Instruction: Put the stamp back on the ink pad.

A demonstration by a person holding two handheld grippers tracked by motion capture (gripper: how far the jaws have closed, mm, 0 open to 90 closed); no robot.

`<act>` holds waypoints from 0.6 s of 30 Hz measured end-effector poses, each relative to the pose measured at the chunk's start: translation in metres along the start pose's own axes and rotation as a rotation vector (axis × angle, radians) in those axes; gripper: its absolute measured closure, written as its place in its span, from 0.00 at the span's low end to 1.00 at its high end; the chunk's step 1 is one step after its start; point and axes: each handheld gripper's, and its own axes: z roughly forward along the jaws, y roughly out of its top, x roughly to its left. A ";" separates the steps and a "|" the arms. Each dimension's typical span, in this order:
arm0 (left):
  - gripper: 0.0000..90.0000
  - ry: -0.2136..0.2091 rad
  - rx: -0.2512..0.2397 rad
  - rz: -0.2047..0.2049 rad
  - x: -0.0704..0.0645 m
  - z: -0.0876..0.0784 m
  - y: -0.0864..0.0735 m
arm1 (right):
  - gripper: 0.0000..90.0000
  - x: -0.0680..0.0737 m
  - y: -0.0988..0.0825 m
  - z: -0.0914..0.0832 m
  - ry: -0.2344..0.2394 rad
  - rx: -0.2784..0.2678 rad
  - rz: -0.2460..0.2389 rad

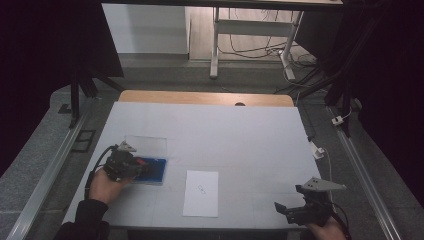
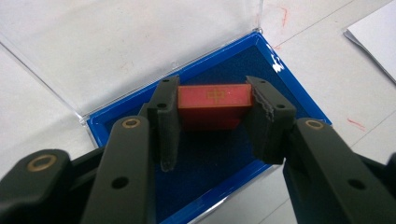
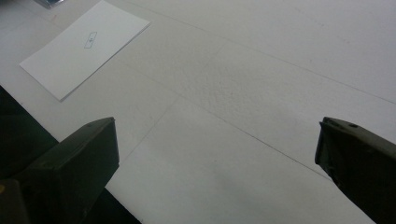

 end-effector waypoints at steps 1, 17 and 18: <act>0.64 0.000 0.000 0.001 0.000 0.000 0.000 | 0.00 0.000 0.000 0.000 0.000 0.000 0.000; 0.47 -0.013 -0.025 -0.020 0.000 -0.001 0.000 | 0.00 0.000 0.000 0.000 0.000 0.000 -0.001; 0.45 -0.014 -0.028 -0.021 0.000 -0.002 0.000 | 0.00 0.000 0.000 0.000 0.000 -0.001 -0.001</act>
